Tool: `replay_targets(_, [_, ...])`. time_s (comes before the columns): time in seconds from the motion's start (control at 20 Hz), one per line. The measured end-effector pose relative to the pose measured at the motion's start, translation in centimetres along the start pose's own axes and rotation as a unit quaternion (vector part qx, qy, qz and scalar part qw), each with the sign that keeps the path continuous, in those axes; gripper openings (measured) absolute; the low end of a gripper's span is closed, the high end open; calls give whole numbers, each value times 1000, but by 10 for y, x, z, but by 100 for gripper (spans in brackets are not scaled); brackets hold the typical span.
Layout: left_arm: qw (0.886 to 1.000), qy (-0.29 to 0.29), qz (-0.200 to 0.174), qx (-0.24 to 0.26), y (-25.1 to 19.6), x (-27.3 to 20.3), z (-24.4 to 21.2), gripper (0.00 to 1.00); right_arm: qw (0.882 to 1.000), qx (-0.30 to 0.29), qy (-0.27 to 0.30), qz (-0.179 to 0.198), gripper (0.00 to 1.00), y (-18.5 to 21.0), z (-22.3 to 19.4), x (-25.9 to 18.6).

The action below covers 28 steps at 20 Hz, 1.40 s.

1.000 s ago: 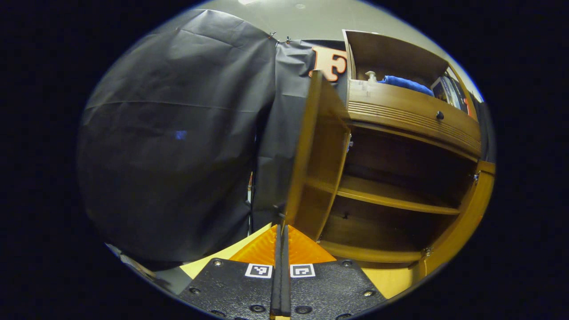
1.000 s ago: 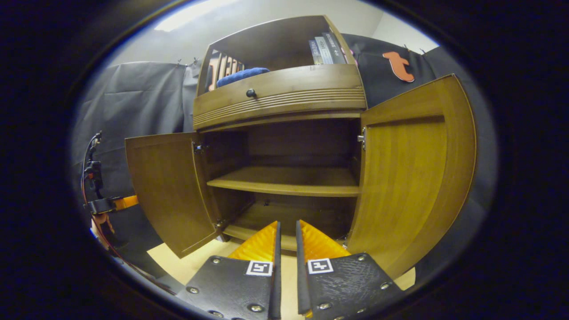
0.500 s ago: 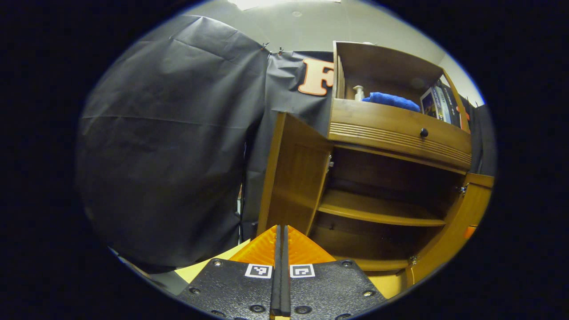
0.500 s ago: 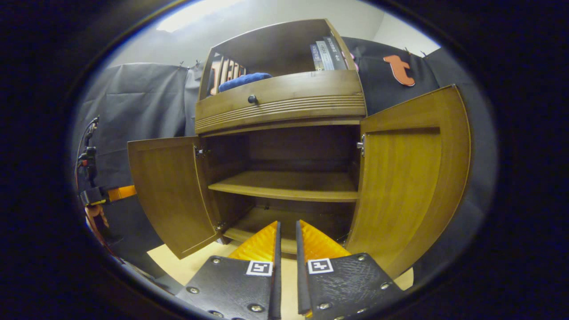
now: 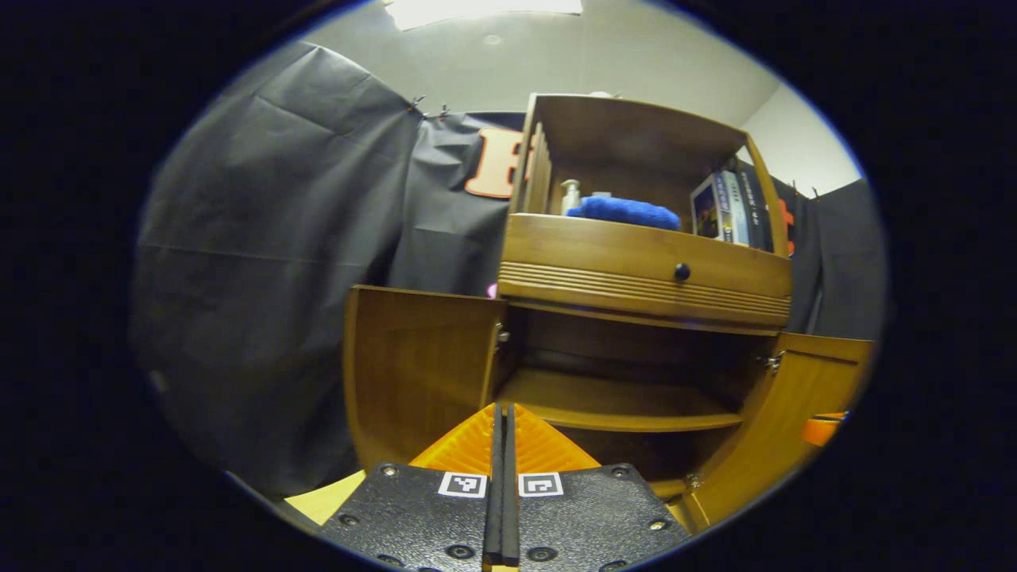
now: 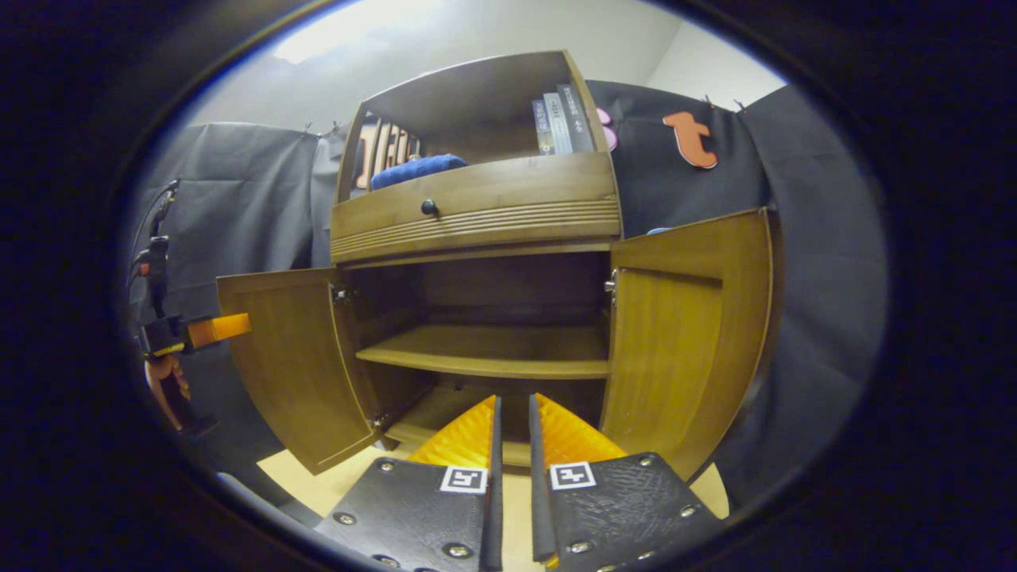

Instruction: Open the right door of the double-door shoe cabinet with the right hand, and open the left door with the left hand.

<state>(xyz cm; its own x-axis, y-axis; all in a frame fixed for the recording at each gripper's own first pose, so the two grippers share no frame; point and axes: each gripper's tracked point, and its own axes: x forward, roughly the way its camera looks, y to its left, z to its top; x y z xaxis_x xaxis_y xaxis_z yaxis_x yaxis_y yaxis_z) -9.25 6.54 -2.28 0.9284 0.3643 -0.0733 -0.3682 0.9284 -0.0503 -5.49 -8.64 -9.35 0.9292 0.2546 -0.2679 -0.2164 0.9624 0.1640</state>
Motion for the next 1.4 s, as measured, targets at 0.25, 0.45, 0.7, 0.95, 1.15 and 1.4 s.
replay_targets(0.25, [996, -8, -86, -6, -72, 5, 9, 1, 1000, -3, -30, -9, 15, 6, 26, -5])
replay_targets(0.45, [992, -7, -127, -2, -112, 3, 10, 1, 998, -9, -52, -16, 15, 9, 43, -10])
replay_targets(0.7, [988, -8, -155, -6, -144, -5, 9, 0, 997, -10, -70, -24, 15, 12, 58, -16])
replay_targets(0.95, [986, -10, -168, 9, -161, -14, 7, 1, 997, -10, -78, -28, 15, 14, 62, -20])
replay_targets(1.15, [984, -9, -177, 7, -171, -17, 6, 3, 996, -7, -81, -28, 15, 14, 64, -20])
replay_targets(1.4, [983, -10, -183, 6, -176, -19, 5, 13, 996, -3, -88, -30, 17, 13, 65, -19])
